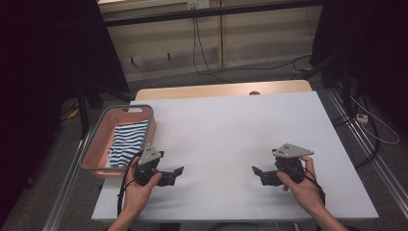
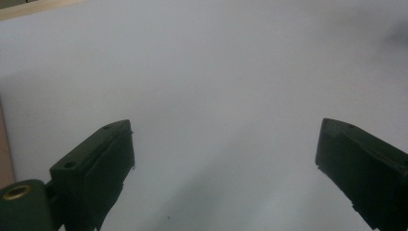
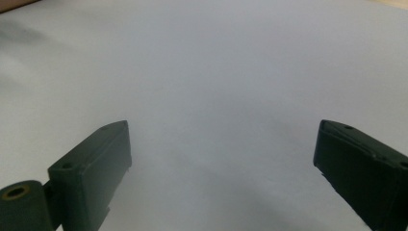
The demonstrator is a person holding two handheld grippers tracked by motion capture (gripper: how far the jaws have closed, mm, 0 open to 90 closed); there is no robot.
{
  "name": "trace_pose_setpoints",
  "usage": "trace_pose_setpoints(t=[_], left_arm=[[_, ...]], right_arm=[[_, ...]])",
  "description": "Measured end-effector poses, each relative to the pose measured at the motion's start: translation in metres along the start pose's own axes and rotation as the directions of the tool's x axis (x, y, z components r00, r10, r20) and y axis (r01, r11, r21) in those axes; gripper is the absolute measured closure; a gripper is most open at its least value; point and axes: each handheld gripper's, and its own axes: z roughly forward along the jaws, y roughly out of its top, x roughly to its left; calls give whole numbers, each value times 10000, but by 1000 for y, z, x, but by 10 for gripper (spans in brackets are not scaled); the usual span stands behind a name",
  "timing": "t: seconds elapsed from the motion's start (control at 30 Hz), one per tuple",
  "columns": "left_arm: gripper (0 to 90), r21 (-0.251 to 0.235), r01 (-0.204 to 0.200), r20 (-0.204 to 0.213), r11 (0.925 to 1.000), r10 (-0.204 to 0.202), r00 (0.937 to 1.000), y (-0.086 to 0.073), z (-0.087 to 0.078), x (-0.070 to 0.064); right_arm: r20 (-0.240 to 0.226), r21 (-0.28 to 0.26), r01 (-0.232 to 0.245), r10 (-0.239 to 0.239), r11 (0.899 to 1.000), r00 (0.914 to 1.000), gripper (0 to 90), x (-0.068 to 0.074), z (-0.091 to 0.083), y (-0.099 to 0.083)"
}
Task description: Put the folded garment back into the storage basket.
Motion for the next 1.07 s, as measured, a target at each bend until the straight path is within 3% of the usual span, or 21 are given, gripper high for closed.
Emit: trace_pose_setpoints(t=[0.23, 0.37, 0.6, 1.07], left_arm=[[66, -28, 182, 63, 9998, -182, 9998, -5, -4, -5], [66, -94, 16, -51, 10000, -16, 10000, -7, -6, -6], [62, -118, 91, -198, 9999, -94, 9998, -9, -6, -6], [61, -80, 217, -230, 9997, -219, 9995, -15, -5, -3]], right_arm=[[300, 33, -127, 126, 9999, 9995, 58, -7, -9, -11], [469, 135, -178, 172, 9998, 9988, 58, -8, -13, -17], [522, 160, -613, 604, 9980, 9968, 52, -11, -17, -27], [488, 35, -330, 328, 9994, 9983, 50, -8, -13, -24]])
